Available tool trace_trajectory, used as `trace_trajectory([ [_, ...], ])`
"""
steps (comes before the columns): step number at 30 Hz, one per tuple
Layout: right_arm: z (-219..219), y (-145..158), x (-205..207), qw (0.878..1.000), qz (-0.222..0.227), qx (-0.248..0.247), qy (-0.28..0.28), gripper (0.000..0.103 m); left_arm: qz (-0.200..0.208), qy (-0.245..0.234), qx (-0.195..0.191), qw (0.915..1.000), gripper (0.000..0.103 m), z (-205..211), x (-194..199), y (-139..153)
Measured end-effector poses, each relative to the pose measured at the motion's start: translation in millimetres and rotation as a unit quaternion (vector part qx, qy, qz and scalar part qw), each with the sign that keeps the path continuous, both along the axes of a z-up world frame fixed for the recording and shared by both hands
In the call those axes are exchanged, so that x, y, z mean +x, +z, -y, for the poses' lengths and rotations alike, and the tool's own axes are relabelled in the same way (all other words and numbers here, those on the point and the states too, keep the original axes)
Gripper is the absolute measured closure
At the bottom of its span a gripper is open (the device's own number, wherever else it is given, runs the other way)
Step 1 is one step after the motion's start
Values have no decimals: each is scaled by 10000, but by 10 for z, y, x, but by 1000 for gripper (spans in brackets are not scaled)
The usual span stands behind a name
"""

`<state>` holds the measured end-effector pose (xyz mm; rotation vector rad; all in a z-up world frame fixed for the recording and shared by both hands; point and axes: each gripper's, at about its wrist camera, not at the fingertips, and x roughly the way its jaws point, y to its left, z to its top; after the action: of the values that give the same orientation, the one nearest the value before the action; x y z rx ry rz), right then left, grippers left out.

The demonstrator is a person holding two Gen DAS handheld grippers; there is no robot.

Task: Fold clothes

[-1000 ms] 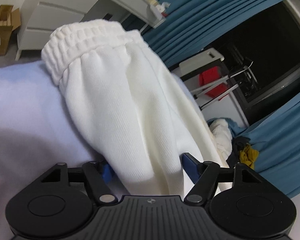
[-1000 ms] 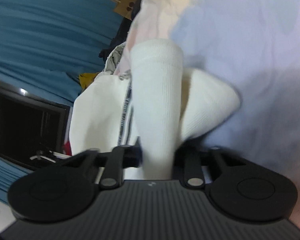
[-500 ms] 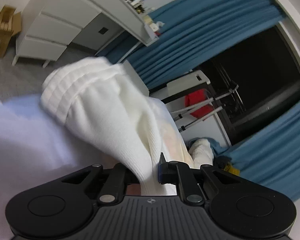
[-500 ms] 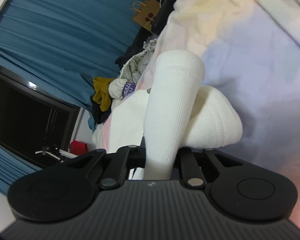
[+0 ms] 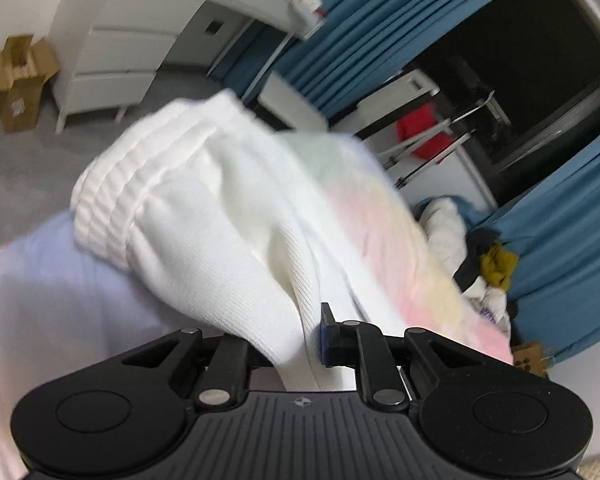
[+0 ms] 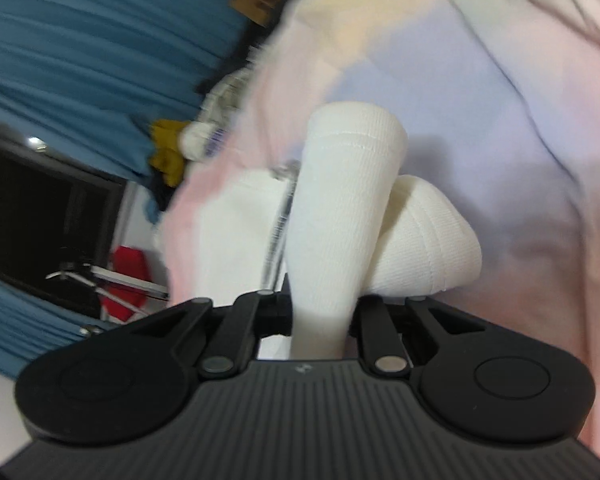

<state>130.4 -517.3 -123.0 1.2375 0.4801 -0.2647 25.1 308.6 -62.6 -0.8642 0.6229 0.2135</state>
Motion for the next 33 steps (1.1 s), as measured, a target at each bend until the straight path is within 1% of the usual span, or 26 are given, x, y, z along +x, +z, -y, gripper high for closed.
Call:
trace_trajectory([
  [1, 26, -78, -3, 9999, -71, 123, -14, 89, 2, 24, 44, 10000, 79, 14, -66, -21],
  [3, 51, -140, -16, 9996, -55, 276, -26, 89, -86, 80, 162, 9998, 68, 49, -146, -21],
  [5, 71, -192, -29, 9992, -41, 400, -30, 89, -185, 53, 306, 9993, 59, 90, -203, 38],
  [6, 65, -182, -29, 9994, -40, 348, -4, 89, -183, 36, 405, 9990, 57, 117, -245, 82],
  [8, 58, -169, -30, 9995, -46, 301, 8, 89, -151, 3, 620, 9980, 47, 175, -336, 178],
  [9, 56, -166, -32, 9996, -54, 292, 6, 89, -143, -22, 749, 9971, 46, 218, -395, 233],
  [11, 47, -161, -39, 9996, -66, 273, -1, 89, -93, -37, 1149, 9933, 43, 344, -531, 356],
  [13, 28, -140, -45, 9997, -66, 249, -25, 89, 23, -200, 1420, 9897, 39, 559, -485, 427],
  [15, 12, -119, -48, 9997, -51, 213, -49, 89, 147, -381, 1670, 9851, 38, 785, -415, 492],
  [18, -8, -88, -38, 9999, -67, 99, -50, 89, 333, -652, 2042, 9762, 37, 1124, -311, 588],
  [19, -15, -78, -34, 9999, -76, 61, -49, 89, 394, -742, 2165, 9727, 35, 1237, -276, 620],
  [23, -24, -61, -42, 10000, -66, 33, -67, 89, 640, -1100, 2650, 9558, 34, 1689, -137, 749],
  [25, -32, -50, -45, 10000, -63, 5, -76, 89, 688, -1408, 2774, 9479, 35, 1952, 31, 642],
  [27, -45, -35, -45, 9999, -62, -47, -79, 89, 651, -1600, 2940, 9401, 36, 2207, 208, 474],
  [30, -70, 2, -48, 9998, -73, -192, -68, 89, 648, -1840, 3285, 9241, 37, 2484, 371, 212],
  [33, -92, 36, -44, 9994, -79, -337, -54, 89, 382, -2089, 3514, 9118, 37, 2645, 478, -55],
])
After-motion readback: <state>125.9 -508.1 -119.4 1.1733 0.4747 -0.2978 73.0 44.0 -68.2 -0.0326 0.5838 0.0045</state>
